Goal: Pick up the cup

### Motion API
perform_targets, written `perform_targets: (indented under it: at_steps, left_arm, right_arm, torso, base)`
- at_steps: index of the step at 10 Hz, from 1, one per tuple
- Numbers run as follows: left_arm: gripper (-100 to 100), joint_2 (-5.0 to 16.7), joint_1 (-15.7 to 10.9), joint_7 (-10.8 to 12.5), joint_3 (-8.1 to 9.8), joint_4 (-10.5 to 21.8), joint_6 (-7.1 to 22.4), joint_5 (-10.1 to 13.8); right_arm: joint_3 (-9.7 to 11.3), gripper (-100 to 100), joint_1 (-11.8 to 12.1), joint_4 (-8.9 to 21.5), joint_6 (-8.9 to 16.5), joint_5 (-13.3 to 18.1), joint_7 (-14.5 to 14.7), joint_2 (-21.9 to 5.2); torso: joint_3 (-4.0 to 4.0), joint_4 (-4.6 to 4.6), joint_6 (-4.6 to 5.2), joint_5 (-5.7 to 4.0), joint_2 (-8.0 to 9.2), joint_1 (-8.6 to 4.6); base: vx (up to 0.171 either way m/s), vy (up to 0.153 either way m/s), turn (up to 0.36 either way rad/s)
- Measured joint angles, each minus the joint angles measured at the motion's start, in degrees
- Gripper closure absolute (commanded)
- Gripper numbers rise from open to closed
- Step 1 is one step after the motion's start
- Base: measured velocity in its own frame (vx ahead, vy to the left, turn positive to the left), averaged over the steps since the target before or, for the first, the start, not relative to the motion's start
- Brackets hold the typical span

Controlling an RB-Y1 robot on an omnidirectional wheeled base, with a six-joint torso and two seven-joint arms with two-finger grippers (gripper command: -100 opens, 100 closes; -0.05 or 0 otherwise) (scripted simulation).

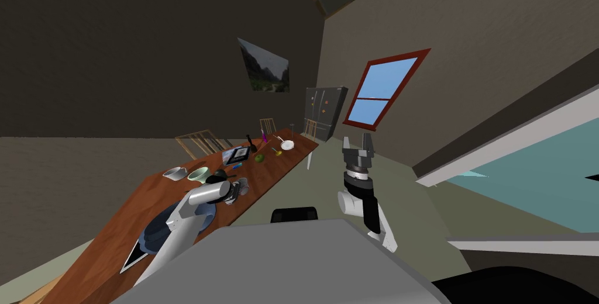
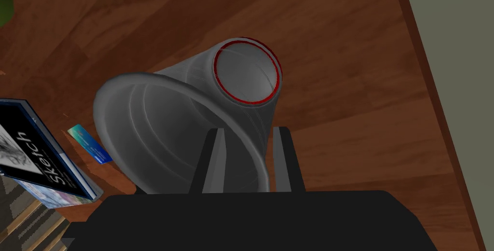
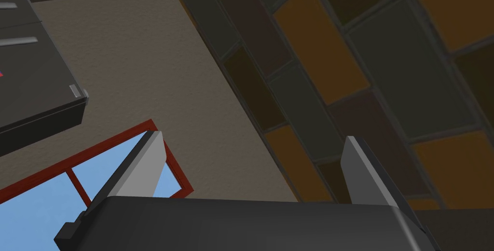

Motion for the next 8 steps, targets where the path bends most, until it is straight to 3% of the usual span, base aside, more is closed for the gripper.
perform_targets:
  at_steps: [1,2,3,7,8]
  left_arm:
    - [100,0.0,0.0,0.0,0.00,0.0,0.0,0.0]
    - [0,0.0,0.0,0.0,0.00,0.0,0.0,0.0]
    - [100,0.0,0.0,0.0,0.00,0.0,0.0,0.0]
    - [100,0.4,1.0,0.3,0.89,-4.4,3.7,0.9]
    - [0,0.4,1.0,0.3,0.91,-4.5,3.9,0.9]
  right_arm:
    - [0.0,0,0.0,0.0,0.0,0.0,0.0,0.0]
    - [0.0,0,0.0,0.0,0.0,0.0,0.0,0.0]
    - [0.0,0,0.0,0.0,0.0,0.0,0.0,0.0]
    - [0.0,0,0.0,0.0,0.0,0.0,0.0,0.0]
    - [0.0,0,0.0,0.0,0.0,0.0,0.0,0.0]
  torso:
    - [0.00,0.01,0.00,-0.01,0.00,0.00]
    - [0.01,0.01,0.01,-0.01,0.01,-0.01]
    - [0.01,0.01,0.01,-0.02,0.01,-0.01]
    - [0.06,0.04,0.00,-0.06,0.08,-0.10]
    - [0.04,0.03,0.01,-0.05,0.06,-0.07]
  base:
    - [0.000,0.000,0.000]
    - [0.000,0.000,0.000]
    - [-0.001,-0.007,0.017]
    - [-0.003,-0.008,0.011]
    - [0.000,0.000,0.000]
